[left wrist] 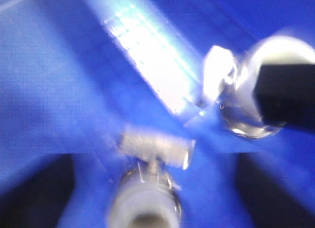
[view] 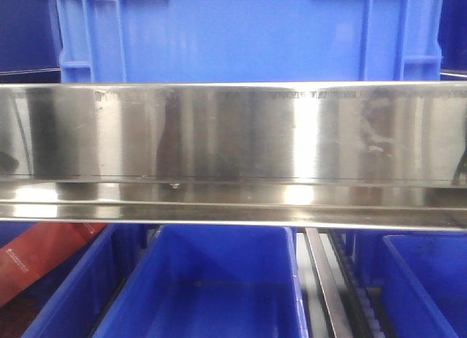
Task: Place valve from conveyor to right shelf box
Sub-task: 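Lower both valves into the blue bins and open both grippers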
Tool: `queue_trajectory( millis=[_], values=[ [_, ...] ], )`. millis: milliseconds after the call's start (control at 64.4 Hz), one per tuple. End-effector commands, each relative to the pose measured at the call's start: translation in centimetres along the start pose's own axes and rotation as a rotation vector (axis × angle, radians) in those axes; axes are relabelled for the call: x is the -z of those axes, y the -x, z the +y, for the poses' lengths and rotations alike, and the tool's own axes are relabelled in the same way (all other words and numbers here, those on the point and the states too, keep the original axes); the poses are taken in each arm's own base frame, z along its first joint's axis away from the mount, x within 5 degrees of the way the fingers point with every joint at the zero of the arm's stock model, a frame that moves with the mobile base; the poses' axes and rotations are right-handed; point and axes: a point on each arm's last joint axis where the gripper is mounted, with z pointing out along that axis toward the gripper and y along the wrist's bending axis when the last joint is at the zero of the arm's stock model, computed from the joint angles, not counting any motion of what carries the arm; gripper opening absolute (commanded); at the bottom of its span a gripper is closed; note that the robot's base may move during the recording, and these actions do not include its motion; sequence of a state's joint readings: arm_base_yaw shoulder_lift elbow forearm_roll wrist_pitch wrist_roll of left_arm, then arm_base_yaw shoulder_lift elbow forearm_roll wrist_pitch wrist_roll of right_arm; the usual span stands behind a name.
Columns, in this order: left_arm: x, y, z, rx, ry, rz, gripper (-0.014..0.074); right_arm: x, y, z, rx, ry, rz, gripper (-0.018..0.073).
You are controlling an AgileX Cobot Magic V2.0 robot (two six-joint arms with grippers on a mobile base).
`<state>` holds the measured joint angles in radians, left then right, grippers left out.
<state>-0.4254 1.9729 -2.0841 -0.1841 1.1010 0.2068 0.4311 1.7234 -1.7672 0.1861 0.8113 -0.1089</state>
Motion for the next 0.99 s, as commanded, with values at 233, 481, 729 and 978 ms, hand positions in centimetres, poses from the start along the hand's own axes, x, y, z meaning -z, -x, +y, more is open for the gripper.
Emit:
queue_trajectory(
  millis=[233, 481, 729, 978],
  values=[
    [5.5, 1.1, -1.0, -0.009, 0.000, -0.106, 0.0351, 5.9, 2.0, 0.9, 0.024, 0.008, -0.109, 0.0552],
    [13.8, 1.6, -2.3, -0.045, 0.030, -0.274, 0.0080, 14.3, 2.8, 2.0, 0.051, 0.005, -0.294, 0.0146],
    [20.6, -0.6, -2.9, -0.009, 0.105, -0.316, -0.0111, 19.8, 1.2, 2.6, 0.070, -0.010, -0.391, -0.0154],
    [24.1, -4.5, -2.8, 0.076, 0.223, -0.374, -0.0111, 20.9, -4.9, 2.4, 0.053, -0.031, -0.455, -0.0154]
  ],
)
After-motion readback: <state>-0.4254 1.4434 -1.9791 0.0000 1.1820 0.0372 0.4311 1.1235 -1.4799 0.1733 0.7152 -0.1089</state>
